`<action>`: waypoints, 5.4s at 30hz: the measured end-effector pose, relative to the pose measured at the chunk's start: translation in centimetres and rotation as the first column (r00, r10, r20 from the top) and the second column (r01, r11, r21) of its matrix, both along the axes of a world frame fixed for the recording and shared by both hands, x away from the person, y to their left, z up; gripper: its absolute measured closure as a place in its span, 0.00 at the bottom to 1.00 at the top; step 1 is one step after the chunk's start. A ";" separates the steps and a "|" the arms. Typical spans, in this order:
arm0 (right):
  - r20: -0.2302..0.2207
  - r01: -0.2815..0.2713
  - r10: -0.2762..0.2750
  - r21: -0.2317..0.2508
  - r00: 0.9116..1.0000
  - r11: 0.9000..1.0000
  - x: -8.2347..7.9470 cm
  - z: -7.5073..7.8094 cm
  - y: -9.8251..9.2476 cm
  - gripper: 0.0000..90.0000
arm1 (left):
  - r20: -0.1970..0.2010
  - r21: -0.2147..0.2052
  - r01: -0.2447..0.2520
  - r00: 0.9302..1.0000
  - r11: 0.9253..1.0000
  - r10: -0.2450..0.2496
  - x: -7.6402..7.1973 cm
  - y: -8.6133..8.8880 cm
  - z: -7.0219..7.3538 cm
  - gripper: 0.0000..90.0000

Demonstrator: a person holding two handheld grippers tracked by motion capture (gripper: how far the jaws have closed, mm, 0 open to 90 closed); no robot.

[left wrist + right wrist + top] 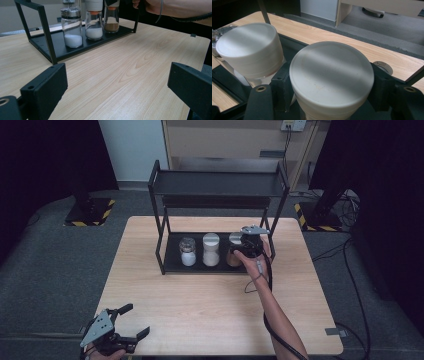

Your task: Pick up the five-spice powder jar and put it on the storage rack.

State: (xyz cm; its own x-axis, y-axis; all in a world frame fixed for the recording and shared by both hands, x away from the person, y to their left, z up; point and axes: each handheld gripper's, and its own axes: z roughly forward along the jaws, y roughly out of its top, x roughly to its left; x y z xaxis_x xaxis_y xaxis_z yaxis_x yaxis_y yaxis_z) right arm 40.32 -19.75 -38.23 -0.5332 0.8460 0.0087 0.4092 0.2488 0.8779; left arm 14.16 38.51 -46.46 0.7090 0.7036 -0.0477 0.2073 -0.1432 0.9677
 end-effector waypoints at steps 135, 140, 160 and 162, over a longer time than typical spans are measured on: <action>0.245 -0.179 0.140 0.143 0.959 0.973 -23.6 1.5 -16.4 0.06 | 0.025 -0.046 -0.078 0.997 0.996 0.080 0.2 0.3 -0.7 0.02; 0.230 -0.161 0.126 0.142 0.965 0.977 -24.2 0.4 -17.0 0.06 | 0.025 -0.046 -0.084 0.996 0.995 0.085 0.3 0.3 -0.7 0.02; 0.157 -0.103 0.078 0.157 0.984 0.982 -25.2 -4.0 -18.0 0.07 | 0.025 -0.047 -0.080 0.996 0.996 0.081 0.5 0.3 -0.8 0.02; 0.152 -0.099 0.074 0.164 0.986 0.982 -25.1 -4.3 -18.0 0.07 | 0.023 -0.049 -0.079 0.997 0.996 0.080 0.5 0.3 -0.8 0.02</action>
State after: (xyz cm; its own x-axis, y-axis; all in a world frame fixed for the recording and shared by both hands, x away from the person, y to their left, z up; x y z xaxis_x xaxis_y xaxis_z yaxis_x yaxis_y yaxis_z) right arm 15.19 -37.76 -42.57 -0.6103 0.7894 0.0662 0.2588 0.1197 0.9585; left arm 14.68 38.83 -47.29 0.6524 0.7550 -0.0658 0.1916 -0.0803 0.9782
